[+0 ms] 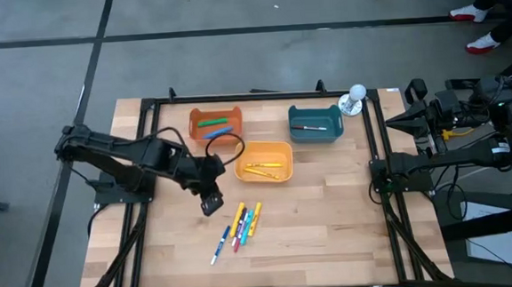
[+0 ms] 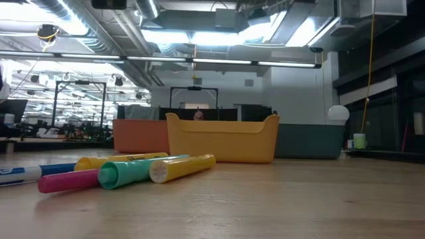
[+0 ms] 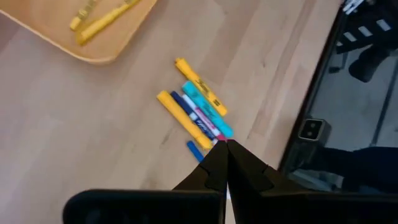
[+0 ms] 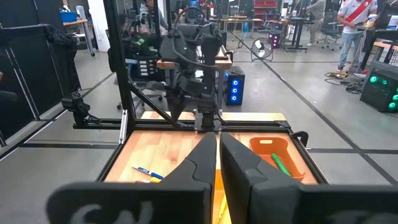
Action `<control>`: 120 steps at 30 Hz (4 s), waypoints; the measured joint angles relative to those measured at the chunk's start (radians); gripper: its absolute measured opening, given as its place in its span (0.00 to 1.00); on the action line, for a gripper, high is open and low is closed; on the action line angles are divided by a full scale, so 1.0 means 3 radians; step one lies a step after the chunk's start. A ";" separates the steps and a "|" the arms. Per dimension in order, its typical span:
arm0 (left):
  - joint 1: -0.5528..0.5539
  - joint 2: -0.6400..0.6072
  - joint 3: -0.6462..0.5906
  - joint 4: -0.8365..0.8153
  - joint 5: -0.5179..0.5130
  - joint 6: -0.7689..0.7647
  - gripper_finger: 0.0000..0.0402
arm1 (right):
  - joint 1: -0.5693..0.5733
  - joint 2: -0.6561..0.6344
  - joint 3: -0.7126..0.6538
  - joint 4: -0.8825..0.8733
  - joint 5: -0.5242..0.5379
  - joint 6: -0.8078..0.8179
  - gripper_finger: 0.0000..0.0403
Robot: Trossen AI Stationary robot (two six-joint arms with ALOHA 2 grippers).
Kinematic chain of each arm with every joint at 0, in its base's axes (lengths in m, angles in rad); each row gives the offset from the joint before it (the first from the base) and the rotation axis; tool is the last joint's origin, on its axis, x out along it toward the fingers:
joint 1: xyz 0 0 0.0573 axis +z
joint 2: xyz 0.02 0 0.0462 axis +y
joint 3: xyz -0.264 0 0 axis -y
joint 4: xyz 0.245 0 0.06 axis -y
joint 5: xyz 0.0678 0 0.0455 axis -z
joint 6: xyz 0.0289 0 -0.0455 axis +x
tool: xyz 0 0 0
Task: Pick & Place Markers
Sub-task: Put the left big yellow highlighter pen into the orange bin
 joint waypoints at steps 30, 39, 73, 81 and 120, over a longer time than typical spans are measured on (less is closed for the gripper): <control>-0.0462 0.0603 -0.0001 0.0221 -0.0192 -0.1145 0.00 | 0.0001 0.0000 0.0000 0.0000 0.0000 0.0000 0.06; -0.0422 0.0754 -0.0003 0.0221 -0.0258 -0.1969 0.00 | 0.0001 0.0000 0.0000 0.0001 -0.0001 0.0001 0.06; -0.0291 0.1618 -0.0002 0.0223 -0.0157 -0.1988 0.01 | 0.0001 0.0001 0.0001 0.0000 0.0000 0.0001 0.06; -0.0251 0.1709 -0.0003 0.0328 -0.0147 -0.1951 0.10 | 0.0000 0.0001 0.0000 0.0000 -0.0001 0.0000 0.06; -0.0033 0.1972 -0.0154 0.0595 0.0011 -0.1864 0.42 | 0.0001 0.0000 0.0000 0.0001 0.0000 0.0000 0.06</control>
